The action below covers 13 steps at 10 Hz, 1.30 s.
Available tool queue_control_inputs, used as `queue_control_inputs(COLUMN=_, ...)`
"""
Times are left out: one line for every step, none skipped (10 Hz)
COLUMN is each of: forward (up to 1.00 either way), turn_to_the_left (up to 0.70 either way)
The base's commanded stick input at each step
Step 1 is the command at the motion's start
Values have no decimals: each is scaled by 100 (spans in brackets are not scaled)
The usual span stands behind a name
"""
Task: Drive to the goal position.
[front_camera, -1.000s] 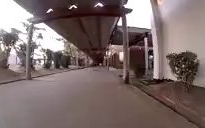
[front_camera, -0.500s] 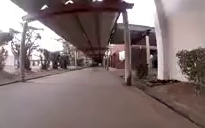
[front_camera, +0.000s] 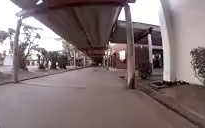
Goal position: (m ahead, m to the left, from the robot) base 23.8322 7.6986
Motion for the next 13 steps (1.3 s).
queue_control_inputs(forward=70, turn_to_the_left=0)
queue_control_inputs(forward=70, turn_to_the_left=0)
queue_control_inputs(forward=70, turn_to_the_left=0)
queue_control_inputs(forward=70, turn_to_the_left=0)
queue_control_inputs(forward=70, turn_to_the_left=0)
queue_control_inputs(forward=70, turn_to_the_left=0)
queue_control_inputs(forward=70, turn_to_the_left=0)
queue_control_inputs(forward=70, turn_to_the_left=0)
queue_control_inputs(forward=70, turn_to_the_left=0)
queue_control_inputs(forward=70, turn_to_the_left=0)
queue_control_inputs(forward=70, turn_to_the_left=0)
queue_control_inputs(forward=70, turn_to_the_left=0)
queue_control_inputs(forward=70, turn_to_the_left=0)
